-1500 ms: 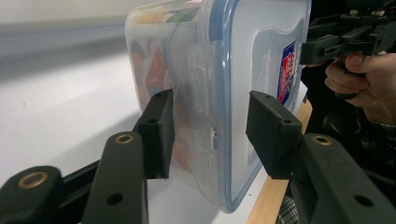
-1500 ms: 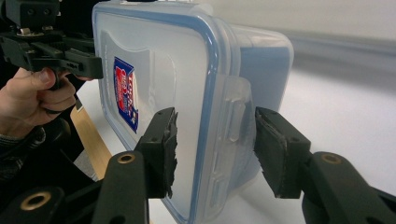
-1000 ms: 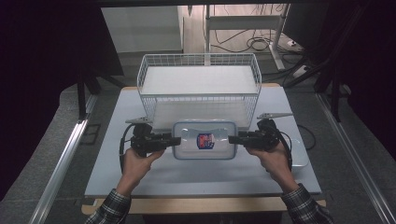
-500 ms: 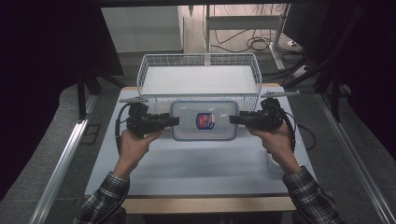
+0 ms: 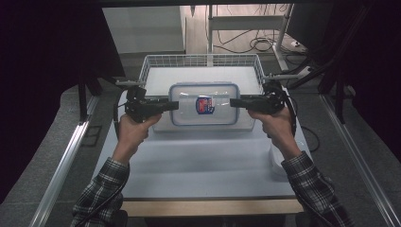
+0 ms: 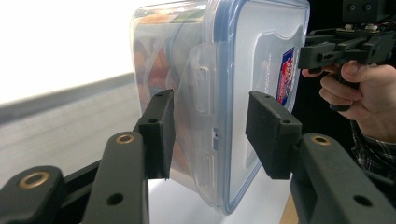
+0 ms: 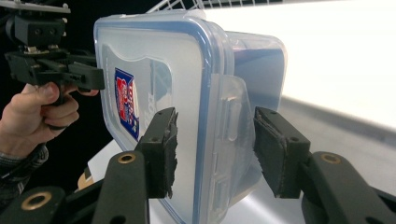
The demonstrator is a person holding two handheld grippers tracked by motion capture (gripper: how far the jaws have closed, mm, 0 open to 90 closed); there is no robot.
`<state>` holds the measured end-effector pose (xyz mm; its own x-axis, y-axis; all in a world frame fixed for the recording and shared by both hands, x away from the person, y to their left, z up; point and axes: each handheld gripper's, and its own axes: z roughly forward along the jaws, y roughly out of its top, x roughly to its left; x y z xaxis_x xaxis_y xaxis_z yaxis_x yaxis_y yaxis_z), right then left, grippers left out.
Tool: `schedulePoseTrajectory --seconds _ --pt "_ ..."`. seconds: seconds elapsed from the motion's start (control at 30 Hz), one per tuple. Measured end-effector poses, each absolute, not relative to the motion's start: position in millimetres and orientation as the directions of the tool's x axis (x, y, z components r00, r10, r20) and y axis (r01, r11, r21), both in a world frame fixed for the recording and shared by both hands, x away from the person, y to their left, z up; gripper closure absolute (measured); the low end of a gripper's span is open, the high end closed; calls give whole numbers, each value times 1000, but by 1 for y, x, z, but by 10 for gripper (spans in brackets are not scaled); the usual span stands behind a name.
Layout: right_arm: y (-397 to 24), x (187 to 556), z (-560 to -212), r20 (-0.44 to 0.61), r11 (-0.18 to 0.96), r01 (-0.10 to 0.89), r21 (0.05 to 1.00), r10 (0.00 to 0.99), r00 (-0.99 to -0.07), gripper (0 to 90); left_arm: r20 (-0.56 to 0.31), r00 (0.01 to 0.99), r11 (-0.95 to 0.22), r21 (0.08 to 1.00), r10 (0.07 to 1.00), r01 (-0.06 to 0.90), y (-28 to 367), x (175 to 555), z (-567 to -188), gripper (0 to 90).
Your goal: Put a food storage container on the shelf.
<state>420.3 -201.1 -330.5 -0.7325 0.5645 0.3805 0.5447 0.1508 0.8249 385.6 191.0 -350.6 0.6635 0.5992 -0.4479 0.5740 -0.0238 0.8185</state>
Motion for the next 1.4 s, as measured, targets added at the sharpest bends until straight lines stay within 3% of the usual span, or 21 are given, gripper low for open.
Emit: schedulePoseTrajectory --seconds 0.53,0.97,1.4 --pt "-195 460 -299 394 88 524 847 558 -731 510 -440 659 9 835 610 550 199 426 -310 533" --pt "-188 490 -294 395 69 529 846 586 -708 506 -507 621 71 805 597 589 204 458 -319 529" --pt "-185 503 -300 411 56 543 838 588 -697 488 -447 611 48 830 653 556 197 459 -319 503"
